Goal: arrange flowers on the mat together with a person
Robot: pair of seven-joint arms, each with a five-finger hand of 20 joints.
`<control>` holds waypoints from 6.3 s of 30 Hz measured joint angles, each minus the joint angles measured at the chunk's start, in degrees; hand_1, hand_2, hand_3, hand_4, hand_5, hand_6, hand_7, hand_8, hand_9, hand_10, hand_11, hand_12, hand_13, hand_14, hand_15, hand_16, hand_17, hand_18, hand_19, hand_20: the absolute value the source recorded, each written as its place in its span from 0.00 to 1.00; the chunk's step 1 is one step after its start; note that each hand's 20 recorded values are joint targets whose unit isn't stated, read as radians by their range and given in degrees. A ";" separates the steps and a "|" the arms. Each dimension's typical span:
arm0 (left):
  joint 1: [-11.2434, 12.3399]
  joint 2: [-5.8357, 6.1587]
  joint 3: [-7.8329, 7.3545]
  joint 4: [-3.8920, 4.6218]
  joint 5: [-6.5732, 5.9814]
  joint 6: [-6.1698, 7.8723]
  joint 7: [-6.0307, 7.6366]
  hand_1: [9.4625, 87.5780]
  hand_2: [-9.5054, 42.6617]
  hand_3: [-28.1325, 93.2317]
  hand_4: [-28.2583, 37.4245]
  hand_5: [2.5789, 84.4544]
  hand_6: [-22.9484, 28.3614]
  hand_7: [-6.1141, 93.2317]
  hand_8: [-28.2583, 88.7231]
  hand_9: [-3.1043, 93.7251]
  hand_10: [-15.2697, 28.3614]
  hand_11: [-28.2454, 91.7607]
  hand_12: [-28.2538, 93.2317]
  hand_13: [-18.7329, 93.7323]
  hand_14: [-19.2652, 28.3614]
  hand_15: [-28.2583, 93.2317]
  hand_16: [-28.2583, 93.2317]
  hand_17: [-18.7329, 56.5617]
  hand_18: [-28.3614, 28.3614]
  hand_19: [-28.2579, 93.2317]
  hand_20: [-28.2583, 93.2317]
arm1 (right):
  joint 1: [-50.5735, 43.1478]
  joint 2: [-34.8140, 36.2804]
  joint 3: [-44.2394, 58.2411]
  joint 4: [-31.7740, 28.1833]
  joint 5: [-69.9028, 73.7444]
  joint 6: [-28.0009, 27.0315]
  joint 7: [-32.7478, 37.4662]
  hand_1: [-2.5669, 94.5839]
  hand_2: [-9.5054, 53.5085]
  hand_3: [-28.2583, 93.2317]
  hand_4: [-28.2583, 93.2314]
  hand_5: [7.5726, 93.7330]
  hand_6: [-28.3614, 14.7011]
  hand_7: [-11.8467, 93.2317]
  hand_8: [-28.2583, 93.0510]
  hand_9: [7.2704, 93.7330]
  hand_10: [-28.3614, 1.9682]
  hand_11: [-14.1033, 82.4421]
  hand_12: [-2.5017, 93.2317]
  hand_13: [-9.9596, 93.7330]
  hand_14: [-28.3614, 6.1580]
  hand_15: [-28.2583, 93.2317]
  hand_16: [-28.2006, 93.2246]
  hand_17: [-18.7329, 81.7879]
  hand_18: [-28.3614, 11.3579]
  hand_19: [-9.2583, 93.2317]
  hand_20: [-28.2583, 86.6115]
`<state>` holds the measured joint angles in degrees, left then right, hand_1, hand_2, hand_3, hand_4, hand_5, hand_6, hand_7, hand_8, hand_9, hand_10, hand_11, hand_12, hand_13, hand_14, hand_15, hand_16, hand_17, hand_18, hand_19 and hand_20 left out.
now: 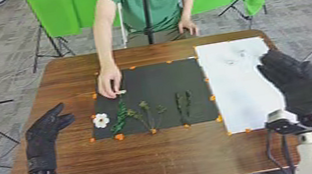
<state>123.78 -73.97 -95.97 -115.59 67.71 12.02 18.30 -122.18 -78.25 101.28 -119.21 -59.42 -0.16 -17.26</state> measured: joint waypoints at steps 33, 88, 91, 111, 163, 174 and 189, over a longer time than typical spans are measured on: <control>0.06 -0.04 0.05 -0.09 -0.03 -0.07 -0.10 0.21 0.17 0.81 0.11 0.61 0.51 0.19 0.19 0.62 0.71 0.41 0.36 0.61 0.79 0.42 0.22 0.46 0.74 0.35 0.42 | 12.57 12.79 -3.09 1.71 -34.95 13.23 34.23 0.32 0.00 0.78 0.09 0.54 0.62 0.25 0.16 0.58 0.34 0.38 0.30 0.67 0.35 0.61 0.42 0.41 0.21 0.60 0.61; 0.82 0.00 -0.25 -0.53 -0.11 -0.31 -0.69 0.20 0.17 0.82 0.12 0.61 0.51 0.19 0.19 0.62 0.71 0.41 0.36 0.61 0.79 0.42 0.22 0.46 0.74 0.35 0.42 | 21.94 20.05 -8.46 16.53 -76.94 1.04 42.21 0.36 0.00 0.80 0.07 0.56 0.65 0.26 0.15 0.60 0.36 0.44 0.33 0.67 0.35 0.70 0.43 0.42 0.17 0.64 0.61; 0.89 0.00 -0.25 -0.61 -0.11 -0.31 -0.69 0.20 0.16 0.82 0.12 0.60 0.51 0.19 0.19 0.62 0.71 0.41 0.36 0.61 0.79 0.42 0.22 0.46 0.74 0.35 0.42 | 21.82 19.99 -8.30 16.48 -76.87 0.93 42.21 0.36 0.00 0.80 0.07 0.56 0.65 0.26 0.15 0.60 0.36 0.44 0.33 0.67 0.36 0.70 0.43 0.42 0.17 0.64 0.61; 0.91 -0.04 -0.26 -0.64 -0.11 -0.30 -0.94 0.20 0.17 0.81 0.12 0.61 0.51 0.19 0.19 0.62 0.71 0.41 0.36 0.61 0.79 0.42 0.22 0.46 0.74 0.35 0.42 | 21.81 19.99 -8.09 16.44 -76.11 0.31 42.22 0.35 0.00 0.80 0.07 0.56 0.64 0.26 0.15 0.60 0.36 0.43 0.32 0.67 0.35 0.70 0.43 0.42 0.17 0.64 0.61; 1.04 -0.01 -0.39 -0.67 -0.12 -0.64 -0.89 0.20 0.17 0.81 0.12 0.60 0.51 0.19 0.19 0.62 0.71 0.41 0.36 0.61 0.79 0.42 0.22 0.46 0.74 0.35 0.42 | 22.32 19.92 -6.79 13.32 -70.51 -10.57 47.14 0.17 0.27 0.70 0.11 0.62 0.50 0.17 0.16 0.70 0.24 0.62 0.44 0.72 0.28 0.91 0.55 0.47 0.03 0.77 0.69; 0.77 0.06 -0.34 -0.60 -0.12 -0.74 -1.01 0.21 0.17 0.81 0.11 0.60 0.51 0.19 0.19 0.62 0.71 0.41 0.36 0.61 0.79 0.42 0.22 0.45 0.74 0.35 0.42 | 19.08 18.19 -2.61 10.53 -56.26 -6.43 46.54 0.20 0.25 0.72 0.11 0.54 0.52 0.18 0.17 0.63 0.27 0.33 0.29 0.69 0.29 0.62 0.43 0.41 0.12 0.62 0.59; -0.34 0.59 -0.26 -0.19 -0.12 -1.28 -1.05 0.21 0.17 0.81 0.11 0.61 0.51 0.19 0.19 0.62 0.71 0.41 0.36 0.61 0.79 0.42 0.22 0.46 0.73 0.34 0.42 | 14.99 16.20 -1.91 9.65 -47.63 2.08 41.44 0.20 0.25 0.73 0.11 0.54 0.53 0.19 0.17 0.60 0.28 0.30 0.27 0.66 0.28 0.55 0.43 0.39 0.14 0.59 0.57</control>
<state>123.45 -73.38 -96.23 -115.79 67.59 10.74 17.25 -107.19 -62.04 99.38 -109.56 -107.05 1.93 24.18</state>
